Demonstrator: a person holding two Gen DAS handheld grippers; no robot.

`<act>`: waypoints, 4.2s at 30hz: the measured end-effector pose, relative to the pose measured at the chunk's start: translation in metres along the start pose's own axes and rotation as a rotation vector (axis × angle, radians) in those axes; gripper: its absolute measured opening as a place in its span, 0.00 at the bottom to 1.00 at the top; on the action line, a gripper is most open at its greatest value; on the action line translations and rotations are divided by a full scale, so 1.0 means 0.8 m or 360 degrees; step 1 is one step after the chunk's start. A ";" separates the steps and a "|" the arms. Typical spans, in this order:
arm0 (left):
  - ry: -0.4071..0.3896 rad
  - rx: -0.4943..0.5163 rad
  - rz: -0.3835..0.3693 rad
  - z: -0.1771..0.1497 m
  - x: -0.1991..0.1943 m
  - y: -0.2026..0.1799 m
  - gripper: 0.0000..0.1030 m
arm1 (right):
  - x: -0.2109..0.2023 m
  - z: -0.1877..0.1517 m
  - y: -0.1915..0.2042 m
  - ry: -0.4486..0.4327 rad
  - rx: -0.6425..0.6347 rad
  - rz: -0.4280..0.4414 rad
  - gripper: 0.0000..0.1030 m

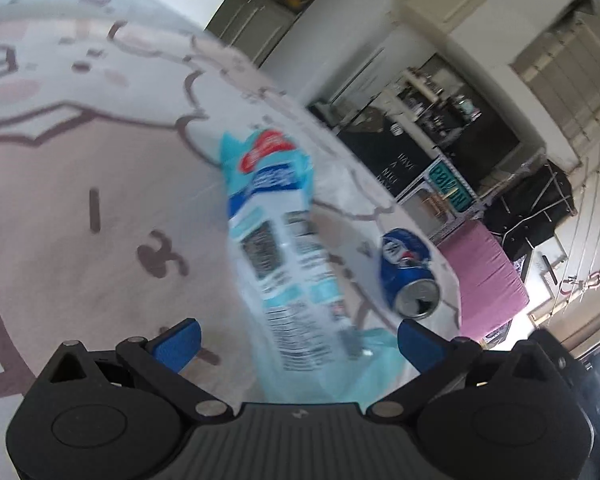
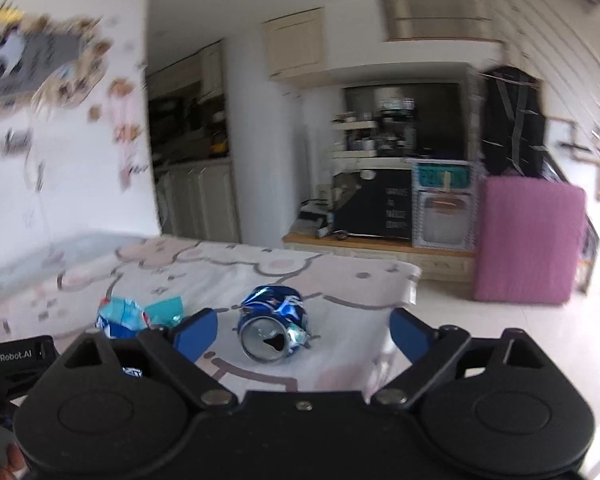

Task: Collect trash
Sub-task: 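Grasp the blue steel-wool package with the left tool while the right tool grasps a blue can, then grasp a second blue can with the right tool while the left tool holds the package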

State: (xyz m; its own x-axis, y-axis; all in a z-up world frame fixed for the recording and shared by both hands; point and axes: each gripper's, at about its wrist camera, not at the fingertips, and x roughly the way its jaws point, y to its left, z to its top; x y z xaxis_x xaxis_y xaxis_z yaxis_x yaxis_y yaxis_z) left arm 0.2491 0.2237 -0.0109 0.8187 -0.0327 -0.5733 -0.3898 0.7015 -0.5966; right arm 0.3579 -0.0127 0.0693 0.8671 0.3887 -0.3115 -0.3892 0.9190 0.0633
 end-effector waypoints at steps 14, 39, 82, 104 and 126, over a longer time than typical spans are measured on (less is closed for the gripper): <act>-0.0106 0.0121 -0.0047 0.009 0.025 0.000 1.00 | 0.138 -0.009 0.058 0.0212 -0.0458 0.0133 0.81; -0.0095 -0.0020 -0.0142 0.014 0.022 0.030 0.48 | 0.058 -0.053 0.132 0.0267 -0.0867 0.0348 0.62; -0.0024 0.0454 -0.0215 -0.033 0.019 -0.022 0.07 | -0.054 -0.087 0.105 0.0309 -0.0685 0.0547 0.45; -0.0150 0.0525 -0.0187 -0.040 -0.012 -0.035 0.06 | -0.079 -0.083 0.052 0.0174 -0.0315 0.0243 0.40; -0.0206 0.0597 -0.0260 -0.065 -0.054 -0.071 0.06 | -0.128 -0.073 0.029 0.0065 -0.0223 0.0197 0.38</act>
State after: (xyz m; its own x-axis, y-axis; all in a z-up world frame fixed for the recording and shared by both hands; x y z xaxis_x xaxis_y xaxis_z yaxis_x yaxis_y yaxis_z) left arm 0.2142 0.1480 0.0183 0.9125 -0.0918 -0.3985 -0.0899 0.9056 -0.4144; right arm 0.2417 -0.0352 0.0471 0.7977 0.4927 -0.3478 -0.5342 0.8449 -0.0281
